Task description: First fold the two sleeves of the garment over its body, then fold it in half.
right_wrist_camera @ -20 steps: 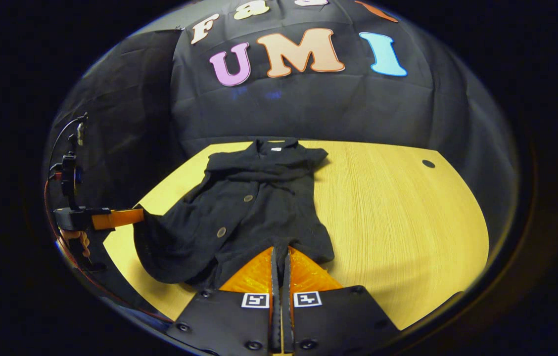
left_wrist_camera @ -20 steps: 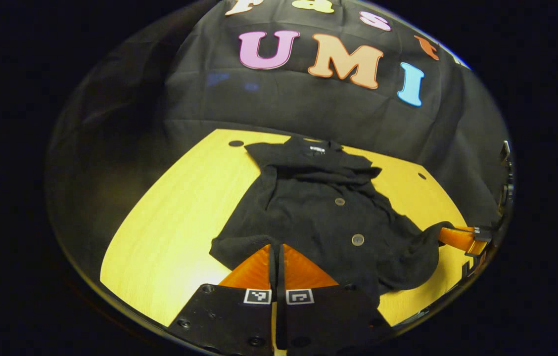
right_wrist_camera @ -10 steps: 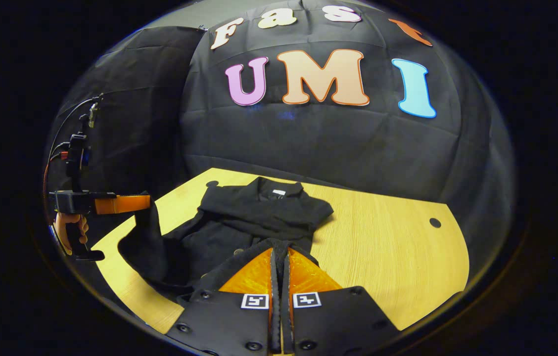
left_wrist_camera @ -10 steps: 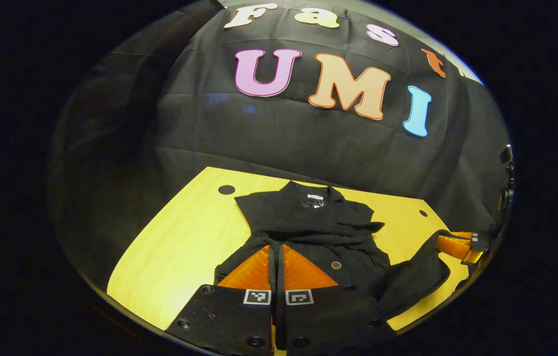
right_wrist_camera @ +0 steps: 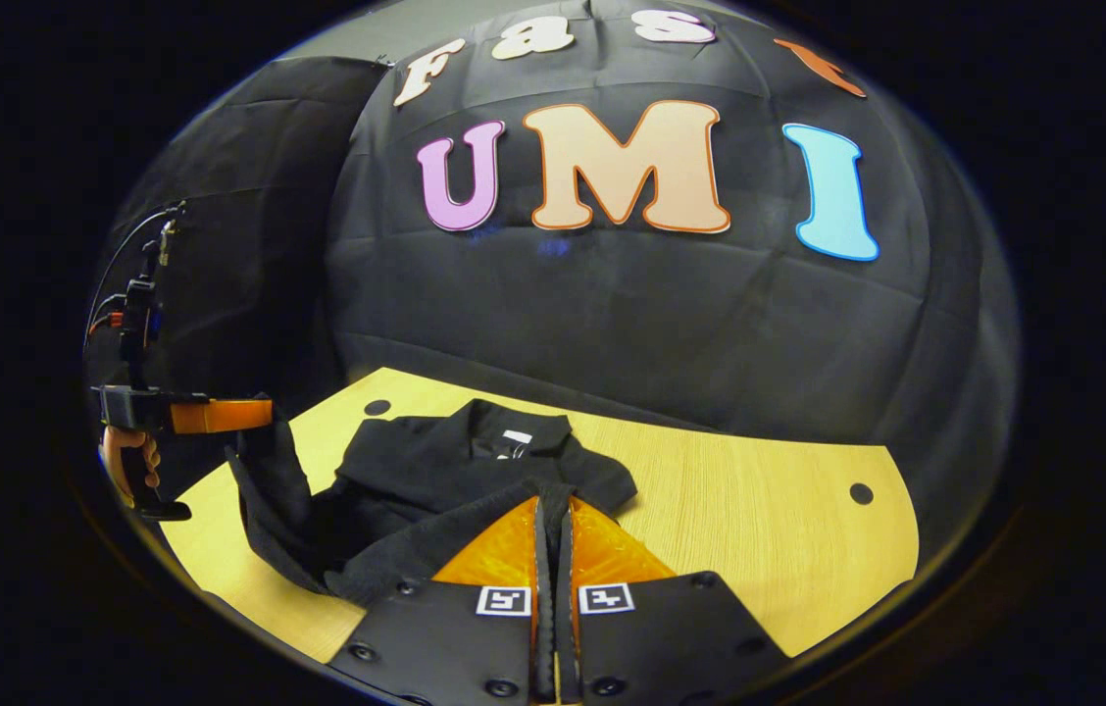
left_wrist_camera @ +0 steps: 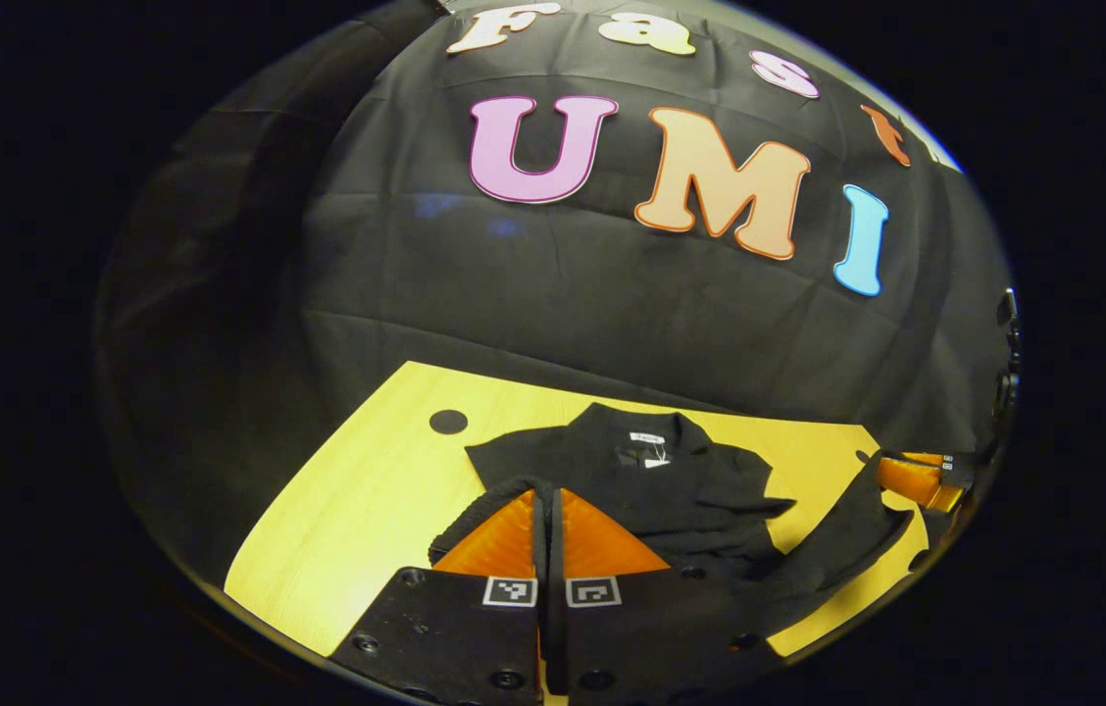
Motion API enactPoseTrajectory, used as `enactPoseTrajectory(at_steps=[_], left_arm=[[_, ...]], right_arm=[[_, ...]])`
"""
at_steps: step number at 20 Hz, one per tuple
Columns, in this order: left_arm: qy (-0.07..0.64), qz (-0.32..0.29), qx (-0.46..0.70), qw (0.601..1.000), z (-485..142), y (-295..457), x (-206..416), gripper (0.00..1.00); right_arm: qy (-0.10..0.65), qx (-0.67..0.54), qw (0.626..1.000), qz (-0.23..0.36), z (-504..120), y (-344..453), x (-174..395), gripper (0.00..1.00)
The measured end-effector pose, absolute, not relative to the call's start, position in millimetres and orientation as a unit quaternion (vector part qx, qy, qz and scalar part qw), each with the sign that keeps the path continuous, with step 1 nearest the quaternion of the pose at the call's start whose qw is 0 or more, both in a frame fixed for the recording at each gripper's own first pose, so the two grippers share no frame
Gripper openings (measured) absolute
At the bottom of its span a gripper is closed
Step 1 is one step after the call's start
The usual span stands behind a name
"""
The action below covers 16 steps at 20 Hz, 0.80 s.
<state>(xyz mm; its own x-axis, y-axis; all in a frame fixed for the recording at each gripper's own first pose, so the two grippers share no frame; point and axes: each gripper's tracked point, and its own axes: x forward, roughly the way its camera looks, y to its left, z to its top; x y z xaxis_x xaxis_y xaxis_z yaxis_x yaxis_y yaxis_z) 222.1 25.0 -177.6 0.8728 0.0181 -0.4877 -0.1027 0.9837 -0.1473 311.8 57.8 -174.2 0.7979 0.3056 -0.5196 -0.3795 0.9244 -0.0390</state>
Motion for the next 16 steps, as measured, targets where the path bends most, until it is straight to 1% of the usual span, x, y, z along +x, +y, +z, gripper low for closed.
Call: enactPoseTrajectory(at_steps=[5, 9, 13, 16], left_arm=[[0.253, 0.047, -0.082, 0.963, -197, 42, 269, 0.0], [0.267, 0.062, -0.086, 0.958, -225, 45, 302, 0.0], [0.268, 0.08, -0.093, 0.956, -238, 51, 326, 0.0], [0.236, 0.091, -0.088, 0.963, -230, 61, 344, 0.0]], right_arm=[[0.269, -0.069, 0.944, 0.178, -191, 70, 373, 0.03], [0.27, -0.098, 0.946, 0.147, -211, 62, 421, 0.03], [0.295, -0.085, 0.943, 0.13, -233, 62, 442, 0.04], [0.295, -0.066, 0.946, 0.117, -236, 56, 457, 0.04]])
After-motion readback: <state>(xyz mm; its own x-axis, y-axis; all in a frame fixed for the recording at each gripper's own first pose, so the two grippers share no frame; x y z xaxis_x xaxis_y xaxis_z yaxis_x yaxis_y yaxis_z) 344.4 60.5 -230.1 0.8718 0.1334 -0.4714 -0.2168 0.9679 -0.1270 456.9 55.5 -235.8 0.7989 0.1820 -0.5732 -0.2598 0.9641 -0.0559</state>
